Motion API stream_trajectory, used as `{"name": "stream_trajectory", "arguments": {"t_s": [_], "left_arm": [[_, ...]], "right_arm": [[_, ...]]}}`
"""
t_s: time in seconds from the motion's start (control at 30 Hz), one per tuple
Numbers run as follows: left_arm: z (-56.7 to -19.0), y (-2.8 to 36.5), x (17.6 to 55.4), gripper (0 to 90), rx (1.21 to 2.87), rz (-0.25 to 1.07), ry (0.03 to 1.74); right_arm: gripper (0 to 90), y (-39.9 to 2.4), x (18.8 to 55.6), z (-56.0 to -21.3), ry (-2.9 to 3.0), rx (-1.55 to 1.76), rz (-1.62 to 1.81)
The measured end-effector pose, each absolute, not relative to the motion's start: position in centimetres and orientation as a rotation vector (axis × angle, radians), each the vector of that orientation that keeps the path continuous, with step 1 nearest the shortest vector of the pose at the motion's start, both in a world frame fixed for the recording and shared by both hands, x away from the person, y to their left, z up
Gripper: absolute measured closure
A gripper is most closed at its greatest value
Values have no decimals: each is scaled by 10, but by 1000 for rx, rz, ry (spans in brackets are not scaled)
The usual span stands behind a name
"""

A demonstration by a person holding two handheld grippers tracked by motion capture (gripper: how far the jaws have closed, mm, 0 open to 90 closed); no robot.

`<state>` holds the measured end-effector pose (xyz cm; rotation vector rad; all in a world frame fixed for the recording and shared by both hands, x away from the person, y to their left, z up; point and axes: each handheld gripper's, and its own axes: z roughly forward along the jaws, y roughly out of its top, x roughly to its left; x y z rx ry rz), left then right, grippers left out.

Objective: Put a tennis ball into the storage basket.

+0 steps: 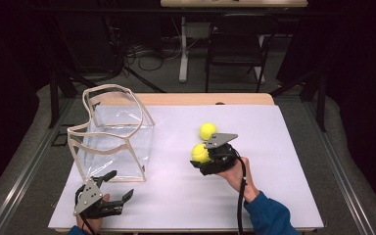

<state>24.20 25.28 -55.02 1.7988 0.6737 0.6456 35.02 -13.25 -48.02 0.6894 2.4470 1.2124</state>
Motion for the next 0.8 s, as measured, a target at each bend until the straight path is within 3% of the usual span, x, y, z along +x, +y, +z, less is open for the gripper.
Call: {"name": "stream_trajectory", "arguments": {"t_s": [0.8], "left_arm": [[-550,253,241,159,1792,646,676]], "right_arm": [[263,-104,371,-462,2443,647,1247]]}}
